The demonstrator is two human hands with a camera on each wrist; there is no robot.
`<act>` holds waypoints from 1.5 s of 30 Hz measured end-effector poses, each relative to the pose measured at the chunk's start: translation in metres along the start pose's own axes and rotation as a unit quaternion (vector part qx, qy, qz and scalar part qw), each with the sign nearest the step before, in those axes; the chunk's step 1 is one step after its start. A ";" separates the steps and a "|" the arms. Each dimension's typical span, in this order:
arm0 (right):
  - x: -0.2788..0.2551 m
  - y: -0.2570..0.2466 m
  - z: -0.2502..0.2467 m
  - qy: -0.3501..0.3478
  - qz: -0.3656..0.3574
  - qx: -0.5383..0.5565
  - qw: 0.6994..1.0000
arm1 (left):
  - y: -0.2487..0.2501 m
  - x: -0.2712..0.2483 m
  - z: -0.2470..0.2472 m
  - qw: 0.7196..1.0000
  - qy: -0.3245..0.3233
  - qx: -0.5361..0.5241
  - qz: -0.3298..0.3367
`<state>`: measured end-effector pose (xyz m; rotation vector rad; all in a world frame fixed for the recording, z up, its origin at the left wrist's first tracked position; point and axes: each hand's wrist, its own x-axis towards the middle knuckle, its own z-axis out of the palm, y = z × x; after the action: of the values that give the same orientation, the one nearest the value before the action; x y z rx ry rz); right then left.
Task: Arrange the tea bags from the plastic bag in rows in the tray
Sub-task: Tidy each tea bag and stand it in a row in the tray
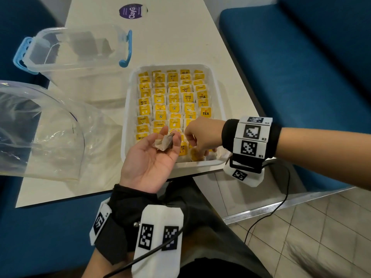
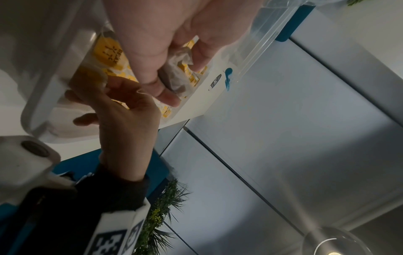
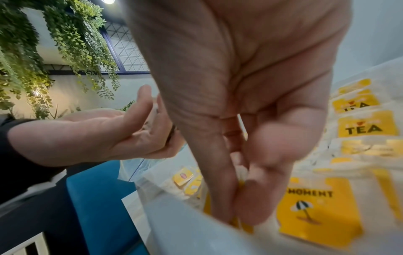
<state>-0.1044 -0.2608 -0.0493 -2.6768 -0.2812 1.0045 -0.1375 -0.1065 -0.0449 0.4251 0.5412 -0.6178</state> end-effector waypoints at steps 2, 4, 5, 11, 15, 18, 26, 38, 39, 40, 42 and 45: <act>0.000 0.001 0.000 0.012 -0.004 0.021 1.000 | 0.000 0.000 0.000 1.000 -0.003 0.003 0.000; -0.003 0.002 -0.002 0.029 -0.010 0.047 0.998 | 0.000 -0.001 0.000 1.000 -0.007 0.005 0.000; -0.005 0.003 -0.004 0.040 -0.013 0.060 0.997 | 0.000 -0.001 0.000 1.000 -0.009 0.007 0.001; -0.029 -0.006 -0.017 0.296 -0.130 0.103 0.941 | 0.000 -0.001 0.002 1.000 -0.019 0.023 0.004; -0.045 -0.014 -0.015 0.332 -0.254 0.114 0.901 | -0.001 -0.001 0.004 0.999 -0.043 0.026 0.002; -0.045 -0.015 -0.009 0.335 -0.241 0.047 0.910 | -0.003 -0.002 0.006 0.996 -0.072 0.045 -0.004; -0.049 -0.009 -0.001 0.384 -0.208 0.097 0.894 | -0.009 -0.005 0.009 0.991 -0.085 0.105 0.007; -0.062 -0.002 0.003 0.390 -0.126 0.220 0.885 | -0.026 -0.005 0.016 0.983 -0.059 0.166 0.059; -0.063 -0.001 0.004 0.391 -0.122 0.229 0.883 | -0.028 -0.005 0.016 0.982 -0.058 0.171 0.060; -0.063 -0.001 0.005 0.391 -0.117 0.235 0.882 | -0.030 -0.006 0.016 0.982 -0.054 0.173 0.060; -0.064 -0.001 0.008 0.395 -0.108 0.239 0.880 | -0.034 -0.006 0.014 0.981 -0.050 0.178 0.060; -0.066 -0.002 0.012 0.398 -0.095 0.252 0.877 | -0.041 -0.007 0.012 0.979 -0.046 0.187 0.061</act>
<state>-0.1617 -0.2749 -0.0167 -2.2656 -0.0806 -0.1290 -0.1646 -0.1404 -0.0401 0.7756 0.3066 -0.6185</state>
